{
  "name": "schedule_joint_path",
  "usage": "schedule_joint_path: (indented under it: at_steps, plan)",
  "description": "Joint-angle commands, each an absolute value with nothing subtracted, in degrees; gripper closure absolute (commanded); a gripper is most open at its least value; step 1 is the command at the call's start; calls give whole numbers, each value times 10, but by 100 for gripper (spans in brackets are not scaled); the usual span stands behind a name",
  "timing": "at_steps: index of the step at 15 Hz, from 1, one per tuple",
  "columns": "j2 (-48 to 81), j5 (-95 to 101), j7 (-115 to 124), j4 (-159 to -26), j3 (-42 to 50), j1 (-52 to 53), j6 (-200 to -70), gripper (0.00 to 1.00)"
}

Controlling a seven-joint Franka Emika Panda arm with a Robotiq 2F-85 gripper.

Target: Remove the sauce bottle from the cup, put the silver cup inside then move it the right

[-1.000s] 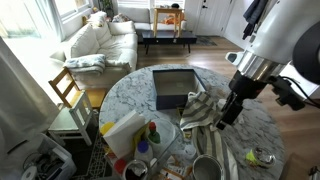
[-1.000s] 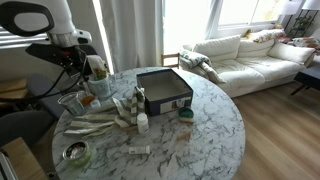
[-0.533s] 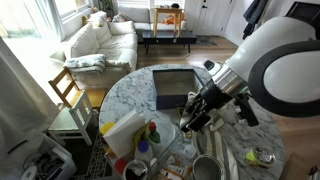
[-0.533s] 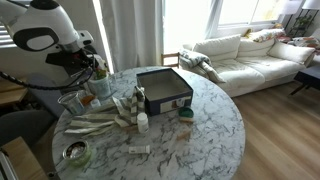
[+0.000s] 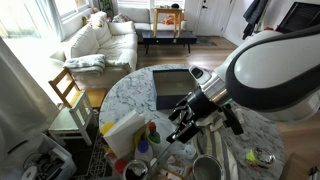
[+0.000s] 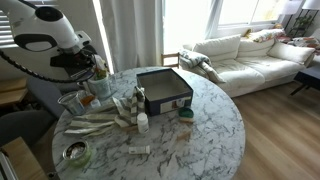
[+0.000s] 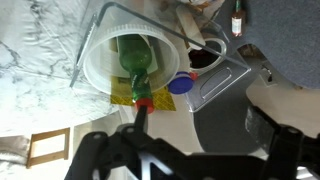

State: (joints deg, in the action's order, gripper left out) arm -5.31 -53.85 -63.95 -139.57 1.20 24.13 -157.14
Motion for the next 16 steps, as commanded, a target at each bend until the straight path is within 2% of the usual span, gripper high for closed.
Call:
schedule_joint_path:
  at_steps: [1,4,10,16]
  plan:
    - [-51,-539,-642,-1394,12,241,-1571,0]
    - [-50,-539,-643,-1394,13,241,-1571,0]
    - [32,-429,-532,-1373,11,235,-1633,0]
    - [75,-456,-534,-1329,5,242,-1695,0]
